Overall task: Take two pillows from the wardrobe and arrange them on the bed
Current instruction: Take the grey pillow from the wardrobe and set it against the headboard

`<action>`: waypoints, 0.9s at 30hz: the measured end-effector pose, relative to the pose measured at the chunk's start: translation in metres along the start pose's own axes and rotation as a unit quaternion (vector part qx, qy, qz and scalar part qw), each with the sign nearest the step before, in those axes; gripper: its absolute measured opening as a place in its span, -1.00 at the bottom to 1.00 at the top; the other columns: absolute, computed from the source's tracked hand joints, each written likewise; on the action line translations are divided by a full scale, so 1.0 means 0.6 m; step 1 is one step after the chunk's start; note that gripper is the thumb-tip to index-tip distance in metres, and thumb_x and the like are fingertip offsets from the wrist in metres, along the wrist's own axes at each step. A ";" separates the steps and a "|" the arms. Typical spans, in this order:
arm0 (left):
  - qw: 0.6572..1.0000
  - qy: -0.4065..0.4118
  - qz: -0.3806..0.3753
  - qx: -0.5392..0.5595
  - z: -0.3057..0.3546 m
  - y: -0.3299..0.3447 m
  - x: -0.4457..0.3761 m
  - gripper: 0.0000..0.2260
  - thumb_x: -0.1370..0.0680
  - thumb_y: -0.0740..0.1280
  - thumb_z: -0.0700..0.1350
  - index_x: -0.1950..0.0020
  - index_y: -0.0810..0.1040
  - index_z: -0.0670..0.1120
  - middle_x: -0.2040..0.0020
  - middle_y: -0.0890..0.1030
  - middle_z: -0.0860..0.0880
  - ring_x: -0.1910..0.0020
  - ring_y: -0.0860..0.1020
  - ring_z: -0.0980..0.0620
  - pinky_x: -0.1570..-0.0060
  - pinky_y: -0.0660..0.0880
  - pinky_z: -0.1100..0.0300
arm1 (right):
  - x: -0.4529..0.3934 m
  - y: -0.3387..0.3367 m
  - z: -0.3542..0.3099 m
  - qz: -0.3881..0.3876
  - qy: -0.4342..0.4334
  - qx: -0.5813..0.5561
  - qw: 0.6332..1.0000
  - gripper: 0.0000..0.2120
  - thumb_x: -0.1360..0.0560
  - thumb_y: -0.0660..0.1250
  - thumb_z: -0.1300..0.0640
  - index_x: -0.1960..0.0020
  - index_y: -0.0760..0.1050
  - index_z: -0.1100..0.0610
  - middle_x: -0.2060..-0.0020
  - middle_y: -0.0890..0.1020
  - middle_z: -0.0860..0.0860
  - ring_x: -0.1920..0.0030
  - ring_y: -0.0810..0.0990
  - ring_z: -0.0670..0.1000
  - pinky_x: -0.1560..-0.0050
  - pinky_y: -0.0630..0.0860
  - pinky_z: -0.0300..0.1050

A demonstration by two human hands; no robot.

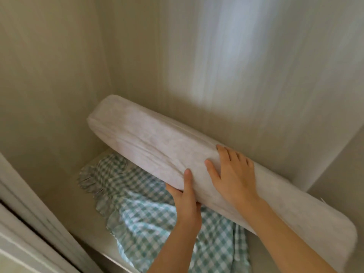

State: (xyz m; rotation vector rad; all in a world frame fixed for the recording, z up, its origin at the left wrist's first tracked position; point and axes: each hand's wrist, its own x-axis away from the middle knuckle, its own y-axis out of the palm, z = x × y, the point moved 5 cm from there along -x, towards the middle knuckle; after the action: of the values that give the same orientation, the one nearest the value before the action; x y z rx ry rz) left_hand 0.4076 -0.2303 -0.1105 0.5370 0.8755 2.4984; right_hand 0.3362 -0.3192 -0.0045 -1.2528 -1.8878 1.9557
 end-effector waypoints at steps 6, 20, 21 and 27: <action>0.999 0.005 -0.044 0.006 0.031 0.020 0.020 -0.48 -0.47 0.47 0.19 -0.38 0.39 0.31 -0.29 0.62 0.11 -0.24 0.62 0.04 -0.18 0.58 -0.07 | 0.014 -0.049 -0.008 0.028 0.005 -0.027 0.999 -0.40 -0.49 0.15 -0.25 -0.38 0.38 0.11 -0.24 0.57 0.07 -0.16 0.52 0.17 -0.14 0.41 0.14; 0.975 0.211 -0.043 -0.050 0.202 0.088 0.202 -0.39 -0.40 0.45 0.26 -0.42 0.35 0.32 -0.27 0.61 0.21 -0.18 0.62 0.17 -0.13 0.60 0.10 | 0.124 -0.268 -0.041 0.199 -0.005 -0.227 0.953 -0.41 -0.42 0.40 -0.08 -0.31 0.44 0.26 -0.08 0.63 0.22 -0.05 0.54 0.29 0.02 0.53 0.14; 0.971 0.229 -0.037 -0.057 0.211 0.089 0.228 -0.39 -0.40 0.44 0.27 -0.42 0.35 0.32 -0.26 0.61 0.22 -0.18 0.62 0.17 -0.12 0.59 0.11 | 0.141 -0.285 -0.041 0.211 -0.005 -0.239 0.948 -0.41 -0.42 0.41 -0.08 -0.30 0.45 0.27 -0.08 0.63 0.23 -0.05 0.55 0.29 0.01 0.52 0.12; 0.950 0.299 -0.020 -0.085 0.241 0.088 0.391 -0.45 -0.43 0.44 0.25 -0.39 0.38 0.29 -0.20 0.63 0.25 -0.14 0.64 0.20 0.04 0.63 0.25 | 0.258 -0.380 -0.037 0.227 -0.009 -0.307 0.924 -0.37 -0.42 0.37 -0.14 -0.34 0.44 0.25 -0.10 0.63 0.18 -0.11 0.53 0.25 0.00 0.50 0.09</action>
State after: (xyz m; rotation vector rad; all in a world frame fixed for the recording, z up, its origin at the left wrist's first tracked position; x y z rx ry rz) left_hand 0.2693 -0.0761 0.0786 -0.3179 0.8441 2.6997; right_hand 0.1534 -0.1611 0.1295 -1.9956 -2.5103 1.5709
